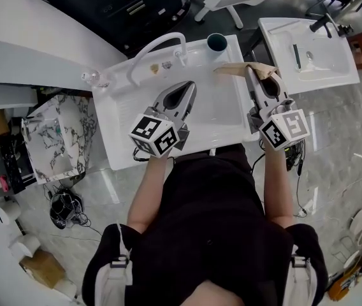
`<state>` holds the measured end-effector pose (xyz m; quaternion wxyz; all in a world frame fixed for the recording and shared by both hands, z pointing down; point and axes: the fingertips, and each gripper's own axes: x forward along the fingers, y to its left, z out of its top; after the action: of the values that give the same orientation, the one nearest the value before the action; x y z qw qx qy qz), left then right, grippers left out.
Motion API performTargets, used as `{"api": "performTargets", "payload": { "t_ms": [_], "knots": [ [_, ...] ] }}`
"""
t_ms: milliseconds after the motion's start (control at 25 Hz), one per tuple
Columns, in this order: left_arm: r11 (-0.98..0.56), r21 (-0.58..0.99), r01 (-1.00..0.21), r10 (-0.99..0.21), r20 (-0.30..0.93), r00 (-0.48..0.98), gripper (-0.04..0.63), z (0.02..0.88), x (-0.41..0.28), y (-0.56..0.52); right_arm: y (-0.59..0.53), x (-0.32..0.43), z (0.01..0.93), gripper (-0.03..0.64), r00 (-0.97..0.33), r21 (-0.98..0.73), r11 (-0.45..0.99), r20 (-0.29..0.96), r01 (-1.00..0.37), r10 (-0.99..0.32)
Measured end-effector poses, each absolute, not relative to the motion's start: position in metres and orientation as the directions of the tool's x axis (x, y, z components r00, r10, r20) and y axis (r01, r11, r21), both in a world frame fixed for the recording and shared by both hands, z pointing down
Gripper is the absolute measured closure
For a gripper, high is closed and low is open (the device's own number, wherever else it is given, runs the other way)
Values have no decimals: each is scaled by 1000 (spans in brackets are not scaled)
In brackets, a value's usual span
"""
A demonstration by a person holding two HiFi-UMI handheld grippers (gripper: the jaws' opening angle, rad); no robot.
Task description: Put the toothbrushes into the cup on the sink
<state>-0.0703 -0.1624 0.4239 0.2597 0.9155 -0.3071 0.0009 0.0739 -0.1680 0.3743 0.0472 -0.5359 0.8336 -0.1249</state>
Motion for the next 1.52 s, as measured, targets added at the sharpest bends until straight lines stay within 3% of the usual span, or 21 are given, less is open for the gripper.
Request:
{"api": "performTargets", "payload": {
  "t_ms": [1520],
  "knots": [
    [-611, 494, -618, -589, 237, 773, 588, 448, -76, -176, -305, 76, 489, 537, -420, -86, 413, 276, -907, -865]
  ]
}}
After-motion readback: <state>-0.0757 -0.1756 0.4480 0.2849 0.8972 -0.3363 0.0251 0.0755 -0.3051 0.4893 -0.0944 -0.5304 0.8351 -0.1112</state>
